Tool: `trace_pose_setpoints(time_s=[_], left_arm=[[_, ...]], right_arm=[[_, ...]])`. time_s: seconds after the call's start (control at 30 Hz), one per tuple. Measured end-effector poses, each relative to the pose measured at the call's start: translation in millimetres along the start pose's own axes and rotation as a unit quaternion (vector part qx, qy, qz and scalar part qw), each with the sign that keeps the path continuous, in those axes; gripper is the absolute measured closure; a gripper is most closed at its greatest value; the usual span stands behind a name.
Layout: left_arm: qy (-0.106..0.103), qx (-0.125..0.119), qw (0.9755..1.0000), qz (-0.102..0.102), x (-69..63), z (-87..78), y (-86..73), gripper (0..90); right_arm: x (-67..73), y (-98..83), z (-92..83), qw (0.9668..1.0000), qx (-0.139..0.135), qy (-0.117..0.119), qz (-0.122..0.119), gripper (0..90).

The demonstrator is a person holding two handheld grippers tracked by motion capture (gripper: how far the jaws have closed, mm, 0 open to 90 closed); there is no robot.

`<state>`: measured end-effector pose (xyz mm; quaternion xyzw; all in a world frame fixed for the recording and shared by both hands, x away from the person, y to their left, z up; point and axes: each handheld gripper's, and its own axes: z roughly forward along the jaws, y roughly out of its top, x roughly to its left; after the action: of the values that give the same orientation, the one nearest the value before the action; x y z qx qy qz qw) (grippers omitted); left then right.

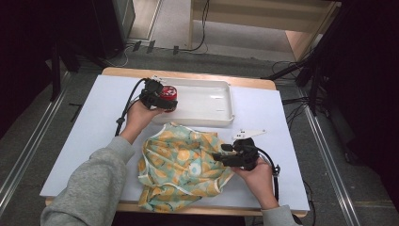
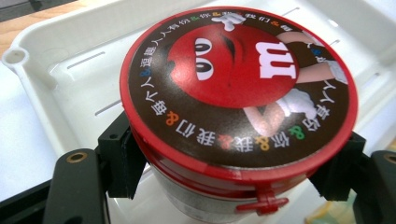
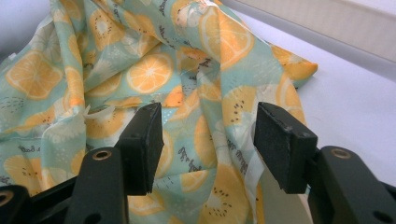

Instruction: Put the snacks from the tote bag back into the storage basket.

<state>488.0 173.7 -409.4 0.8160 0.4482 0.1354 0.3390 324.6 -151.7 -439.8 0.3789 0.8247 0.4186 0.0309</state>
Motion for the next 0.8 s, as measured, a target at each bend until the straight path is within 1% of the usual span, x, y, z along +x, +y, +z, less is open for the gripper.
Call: trace_pose_setpoints(time_s=[0.13, 0.27, 0.43, 0.57, 0.63, 0.73, 0.8], left_arm=[[0.002, -0.001, 1.0000, -0.007, -0.7, 7.6, -1.1, 25.8], [0.005, 0.004, 1.0000, -0.007, -1.5, 14.7, -2.6, 25.8], [0.011, 0.001, 0.9999, -0.011, -2.9, 22.3, -3.5, 25.8], [0.018, 0.001, 0.9998, -0.009, -4.8, 27.2, -4.8, 25.8], [0.017, 0.003, 0.9998, -0.010, -4.7, 28.8, -5.0, 25.8], [0.020, 0.002, 0.9997, -0.010, -5.0, 32.1, -5.4, 25.8], [0.019, 0.006, 0.9997, -0.015, -3.9, 33.7, -6.0, 25.8]], right_arm=[[0.7, 0.0, 0.6, 1.0000, 0.002, 0.001, -0.001, 43.5], [0.8, -0.1, 1.0, 1.0000, 0.003, 0.002, -0.002, 43.4], [0.6, -0.1, 0.9, 1.0000, 0.002, 0.002, -0.001, 43.4], [0.4, 0.0, 0.8, 1.0000, 0.002, 0.002, -0.001, 43.4], [0.3, -0.1, 0.9, 1.0000, 0.002, 0.003, -0.001, 43.4], [0.5, -0.1, 0.9, 1.0000, 0.002, 0.002, -0.001, 43.4], [0.7, -0.1, 1.3, 1.0000, 0.002, 0.003, -0.002, 43.5]])
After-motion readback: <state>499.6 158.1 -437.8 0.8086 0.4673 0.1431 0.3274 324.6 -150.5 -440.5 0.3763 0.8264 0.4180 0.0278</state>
